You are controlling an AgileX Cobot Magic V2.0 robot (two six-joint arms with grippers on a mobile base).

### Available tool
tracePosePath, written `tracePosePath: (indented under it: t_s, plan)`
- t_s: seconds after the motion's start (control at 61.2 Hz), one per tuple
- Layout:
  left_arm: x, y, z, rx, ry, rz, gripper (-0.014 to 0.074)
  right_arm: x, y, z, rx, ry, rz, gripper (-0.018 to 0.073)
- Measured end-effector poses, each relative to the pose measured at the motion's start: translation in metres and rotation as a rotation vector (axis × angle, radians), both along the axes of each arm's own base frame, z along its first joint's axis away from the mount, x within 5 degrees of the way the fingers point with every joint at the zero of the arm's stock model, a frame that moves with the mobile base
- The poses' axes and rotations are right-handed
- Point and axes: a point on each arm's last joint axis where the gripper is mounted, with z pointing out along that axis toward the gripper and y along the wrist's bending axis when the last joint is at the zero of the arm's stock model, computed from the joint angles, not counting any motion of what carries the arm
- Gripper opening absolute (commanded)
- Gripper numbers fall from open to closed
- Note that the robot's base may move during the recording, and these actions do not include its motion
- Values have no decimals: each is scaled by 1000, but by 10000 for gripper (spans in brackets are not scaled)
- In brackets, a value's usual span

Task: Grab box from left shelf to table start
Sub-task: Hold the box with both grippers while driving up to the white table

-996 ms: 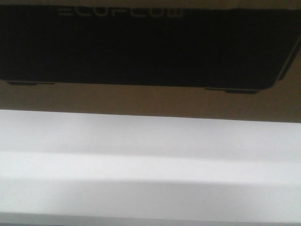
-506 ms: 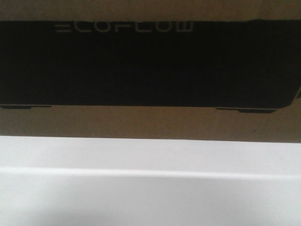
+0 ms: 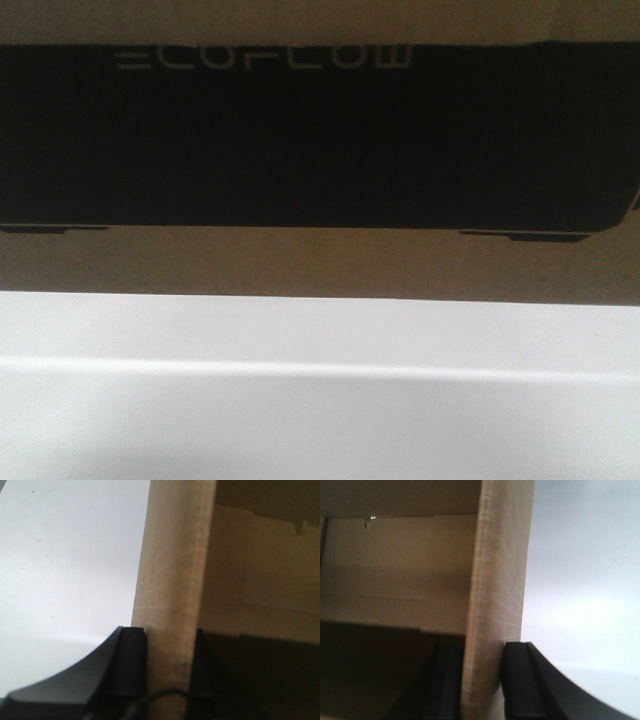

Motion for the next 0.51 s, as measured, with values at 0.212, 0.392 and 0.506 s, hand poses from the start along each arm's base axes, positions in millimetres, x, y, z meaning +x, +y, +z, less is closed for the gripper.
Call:
tracePosePath:
  t_s: [0.212, 0.392, 0.506]
  plan:
    - [0, 0, 0, 1, 2, 0, -85, 0, 0, 0, 0, 0, 0, 18]
    - [0, 0, 0, 1, 4, 0, -85, 0, 0, 0, 0, 0, 0, 18]
    - [0, 0, 0, 1, 4, 0, -85, 0, 0, 0, 0, 0, 0, 18]
